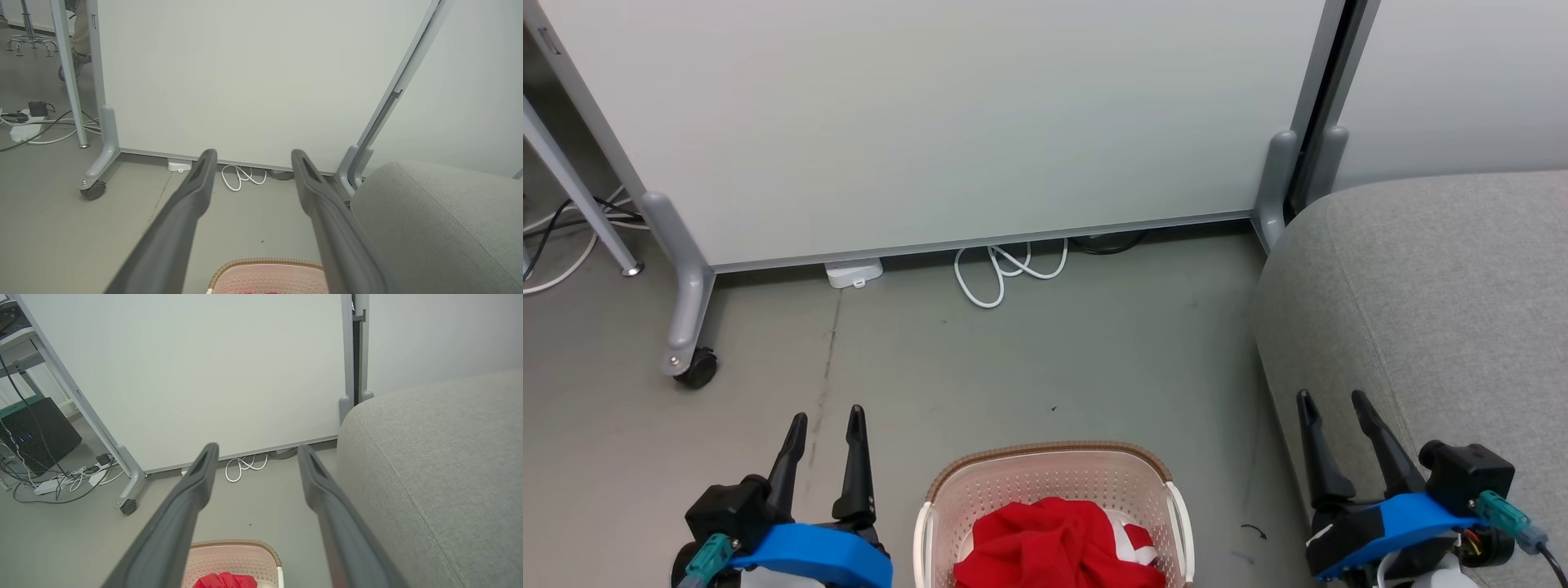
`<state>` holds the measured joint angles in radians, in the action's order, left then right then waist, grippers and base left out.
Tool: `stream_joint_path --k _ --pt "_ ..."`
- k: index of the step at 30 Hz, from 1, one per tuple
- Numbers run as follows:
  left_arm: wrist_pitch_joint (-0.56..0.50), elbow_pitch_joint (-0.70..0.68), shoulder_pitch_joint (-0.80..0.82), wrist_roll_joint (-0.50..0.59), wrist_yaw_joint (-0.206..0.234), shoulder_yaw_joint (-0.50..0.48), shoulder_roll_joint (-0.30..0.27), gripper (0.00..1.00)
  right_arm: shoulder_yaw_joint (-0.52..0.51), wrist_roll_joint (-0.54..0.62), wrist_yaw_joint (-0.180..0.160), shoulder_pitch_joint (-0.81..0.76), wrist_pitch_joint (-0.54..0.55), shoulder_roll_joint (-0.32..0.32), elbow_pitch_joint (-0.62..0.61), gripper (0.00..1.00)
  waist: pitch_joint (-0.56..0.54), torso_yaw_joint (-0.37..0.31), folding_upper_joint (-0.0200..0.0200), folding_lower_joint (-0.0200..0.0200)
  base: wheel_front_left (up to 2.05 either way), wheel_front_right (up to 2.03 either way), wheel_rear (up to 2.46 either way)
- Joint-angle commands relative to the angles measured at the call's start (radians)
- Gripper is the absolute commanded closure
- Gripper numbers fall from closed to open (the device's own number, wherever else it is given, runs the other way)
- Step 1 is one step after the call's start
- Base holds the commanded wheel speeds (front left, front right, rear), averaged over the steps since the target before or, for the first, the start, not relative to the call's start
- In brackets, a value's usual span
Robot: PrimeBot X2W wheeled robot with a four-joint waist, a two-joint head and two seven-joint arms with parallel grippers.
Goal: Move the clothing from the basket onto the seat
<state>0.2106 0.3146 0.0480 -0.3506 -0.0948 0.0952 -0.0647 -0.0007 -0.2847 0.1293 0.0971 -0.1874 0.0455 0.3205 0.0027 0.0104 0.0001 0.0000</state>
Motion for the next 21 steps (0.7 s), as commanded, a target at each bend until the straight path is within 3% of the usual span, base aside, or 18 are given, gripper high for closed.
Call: stream_joint_path --k 1,21 --pt "0.01 0.003 0.015 0.019 -0.003 0.001 -0.001 0.0 0.0 0.024 0.002 0.014 -0.01 0.006 0.0 0.0 0.0 0.001 -0.0001 0.0 0.0 0.0 0.0" --pt "0.048 0.041 0.018 0.12 -0.01 0.008 0.004 0.0 -0.002 0.176 0.002 0.019 -0.037 0.007 0.021 0.0 -0.005 -0.002 -0.0001 0.0 0.0 0.0 0.0"
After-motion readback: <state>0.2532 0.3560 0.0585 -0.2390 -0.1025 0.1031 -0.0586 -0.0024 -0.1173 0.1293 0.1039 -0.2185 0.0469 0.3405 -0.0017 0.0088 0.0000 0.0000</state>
